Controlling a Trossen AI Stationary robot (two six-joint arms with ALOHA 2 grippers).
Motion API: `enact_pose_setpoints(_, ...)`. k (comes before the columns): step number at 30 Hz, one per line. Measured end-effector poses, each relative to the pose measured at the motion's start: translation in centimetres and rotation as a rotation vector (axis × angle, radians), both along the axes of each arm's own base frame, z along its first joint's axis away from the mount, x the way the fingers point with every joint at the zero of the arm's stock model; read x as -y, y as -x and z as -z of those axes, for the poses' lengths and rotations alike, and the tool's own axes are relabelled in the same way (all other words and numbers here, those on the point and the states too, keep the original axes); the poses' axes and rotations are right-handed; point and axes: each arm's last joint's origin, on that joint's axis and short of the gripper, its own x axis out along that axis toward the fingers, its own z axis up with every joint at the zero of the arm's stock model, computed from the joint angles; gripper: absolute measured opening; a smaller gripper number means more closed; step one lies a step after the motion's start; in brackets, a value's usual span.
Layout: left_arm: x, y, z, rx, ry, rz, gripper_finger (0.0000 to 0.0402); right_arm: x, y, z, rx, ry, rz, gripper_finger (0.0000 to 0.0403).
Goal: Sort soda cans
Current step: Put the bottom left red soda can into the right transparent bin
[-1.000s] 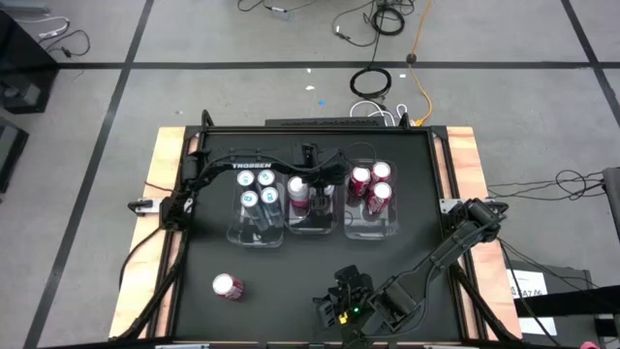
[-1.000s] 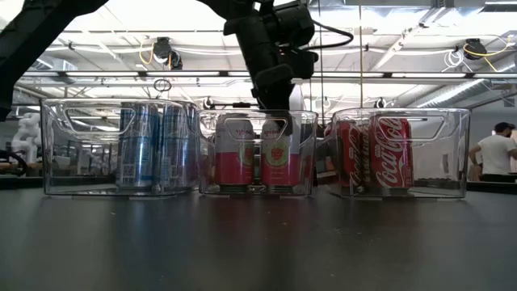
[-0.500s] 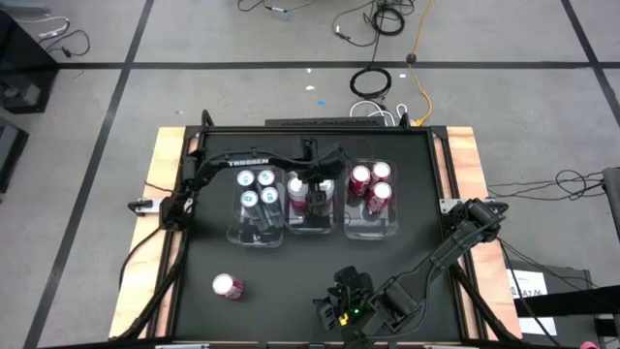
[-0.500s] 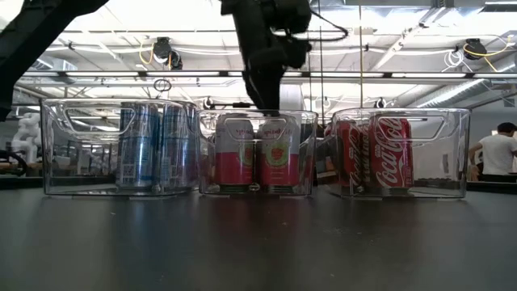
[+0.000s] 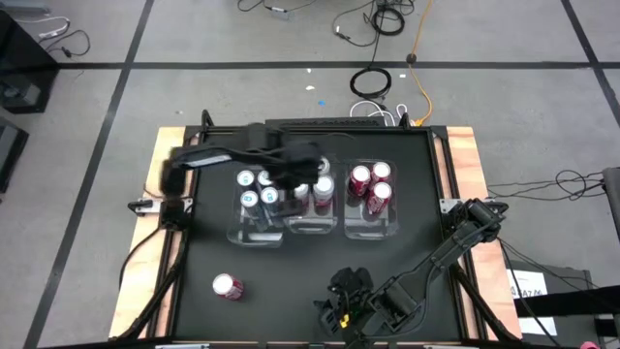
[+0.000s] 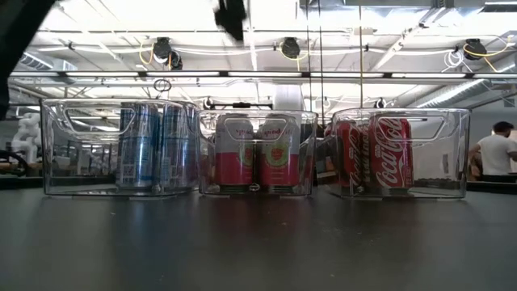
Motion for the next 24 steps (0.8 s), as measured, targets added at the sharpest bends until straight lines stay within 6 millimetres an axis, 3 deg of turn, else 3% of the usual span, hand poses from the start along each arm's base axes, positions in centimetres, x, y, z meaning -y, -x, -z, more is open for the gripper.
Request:
enact_pose_setpoints(3,1.3,2.6,-3.0,0.082,0.098,0.041,0.0379,0.1,0.0,0.0,-0.011,0.029,-0.023,0.0265)
enact_pose_setpoints(9,4.2,8.3,-7.9,0.233,0.119,0.065,0.0379,0.4,-0.1,0.1,-0.041,0.126,-0.100,0.0265)
enact_pose_setpoints(12,5.6,10.6,-9.0,0.256,0.136,0.054,0.0379,0.6,-0.3,0.1,-0.048,0.156,-0.124,0.0265)
enact_pose_setpoints(17,8.3,13.8,-7.9,0.200,0.084,-0.003,0.0379,1.2,-0.7,0.1,-0.050,0.160,-0.112,0.0265)
enact_pose_setpoints(21,10.5,15.0,-4.5,0.209,0.061,0.040,0.0379,2.1,-1.4,0.1,-0.058,0.184,-0.110,0.0265)
enact_pose_setpoints(24,12.0,15.6,-1.9,0.299,0.166,0.148,0.0379,2.8,-1.9,0.1,-0.060,0.188,-0.094,0.0265)
